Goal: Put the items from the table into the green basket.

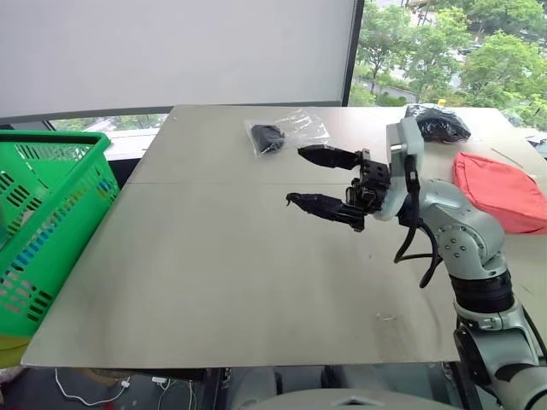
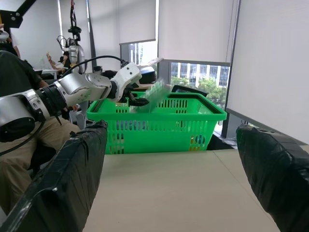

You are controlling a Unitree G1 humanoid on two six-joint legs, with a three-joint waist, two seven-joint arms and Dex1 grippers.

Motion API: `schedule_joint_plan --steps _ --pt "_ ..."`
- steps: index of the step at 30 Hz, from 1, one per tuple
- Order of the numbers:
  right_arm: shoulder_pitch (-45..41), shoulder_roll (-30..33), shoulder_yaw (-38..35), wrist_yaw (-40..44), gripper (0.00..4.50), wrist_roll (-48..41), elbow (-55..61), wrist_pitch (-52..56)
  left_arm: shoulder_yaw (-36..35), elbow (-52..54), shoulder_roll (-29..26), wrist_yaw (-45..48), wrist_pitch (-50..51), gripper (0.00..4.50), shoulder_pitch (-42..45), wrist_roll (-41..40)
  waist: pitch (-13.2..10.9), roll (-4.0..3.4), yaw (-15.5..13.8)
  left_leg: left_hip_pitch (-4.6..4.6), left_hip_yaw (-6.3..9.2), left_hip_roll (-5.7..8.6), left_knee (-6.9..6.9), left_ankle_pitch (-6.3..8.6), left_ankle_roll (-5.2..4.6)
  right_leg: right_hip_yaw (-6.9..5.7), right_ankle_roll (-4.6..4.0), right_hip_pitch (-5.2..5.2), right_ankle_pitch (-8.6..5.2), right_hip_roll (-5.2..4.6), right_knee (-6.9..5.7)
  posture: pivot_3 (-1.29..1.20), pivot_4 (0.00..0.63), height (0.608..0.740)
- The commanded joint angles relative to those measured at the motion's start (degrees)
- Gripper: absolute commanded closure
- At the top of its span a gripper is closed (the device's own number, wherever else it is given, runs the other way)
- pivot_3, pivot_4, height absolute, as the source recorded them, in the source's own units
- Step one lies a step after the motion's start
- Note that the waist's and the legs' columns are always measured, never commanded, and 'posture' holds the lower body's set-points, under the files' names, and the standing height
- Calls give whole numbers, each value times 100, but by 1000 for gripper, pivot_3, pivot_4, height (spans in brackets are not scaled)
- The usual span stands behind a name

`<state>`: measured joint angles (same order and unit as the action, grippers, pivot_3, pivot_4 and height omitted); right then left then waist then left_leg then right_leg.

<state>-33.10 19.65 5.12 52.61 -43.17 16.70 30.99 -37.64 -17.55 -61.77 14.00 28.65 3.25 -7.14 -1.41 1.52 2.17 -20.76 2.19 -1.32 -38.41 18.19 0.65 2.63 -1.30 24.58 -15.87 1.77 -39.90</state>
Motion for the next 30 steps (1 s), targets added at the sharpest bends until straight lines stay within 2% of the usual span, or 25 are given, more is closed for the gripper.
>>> schedule_joint_plan --steps 1,4,7,10,12,13,15,20,22,25,30 --pt "-37 -4 -148 -69 0 41 66 -126 -16 144 58 239 -385 98 203 -76 2 3 -9 0 2 2 0 0 0 -3 0 -1 0 -3 0 -8 0 740" --pt "151 114 -84 -102 0 308 40 -227 67 489 327 630 -430 98 280 -378 4 3 -8 1 1 4 -1 0 0 -6 0 -2 0 -7 -1 -4 0 740" --pt "566 342 -99 -212 0 664 -120 -267 298 1654 962 1421 -439 98 82 -1128 17 6 -50 -2 3 7 -1 0 0 -15 0 -3 0 -16 -2 1 0 740" --pt "903 524 -123 -315 0 1080 -316 -502 332 2569 1637 1610 -158 98 -94 -1787 18 9 -54 -5 -3 10 -3 1 -2 -14 0 -3 1 -22 0 4 0 740" --pt "1339 720 -225 -533 0 1589 -653 -830 888 3475 2231 1662 92 98 -591 -2087 32 1 -29 -1 -11 8 -3 1 -3 -14 0 -3 1 -21 -3 -1 0 740" --pt "1653 876 -282 -567 0 1818 -793 -1026 1308 3916 2595 1601 113 98 -899 -2087 35 -3 -26 3 -16 8 -3 4 -8 -12 1 -5 1 -21 -2 -6 0 740" --pt "2057 1070 -338 -609 0 2100 -948 -1279 1906 4349 2956 1617 -114 98 -1339 -1884 52 -28 -35 6 -24 9 -2 9 -18 -5 3 -11 2 -22 3 -11 0 740" --pt "2580 1228 -440 -585 0 2467 -1347 -1907 2689 4335 3464 1660 -689 98 -1883 -1457 34 -56 2 29 -35 -1 -5 12 -25 13 2 -52 1 7 -2 -22 0 740" --pt "2706 1233 -489 -611 0 2549 -1514 -2065 2889 4278 3571 1705 -942 98 -2007 -1313 12 -82 7 128 -37 -2 6 13 -26 17 0 -153 -6 18 10 -22 0 740" --pt "2894 1200 -583 -617 0 2611 -1682 -2300 2997 4159 3635 1738 -1122 98 -1988 -1228 0 -85 6 196 -51 6 8 13 -26 36 32 -220 -29 37 15 -19 0 740" --pt "3100 1138 -565 -655 0 2651 -1595 -2415 3089 4075 3679 1769 -1194 98 -1830 -1212 1 -85 6 202 -64 6 6 13 -25 54 34 -225 -30 45 14 -30 0 740"
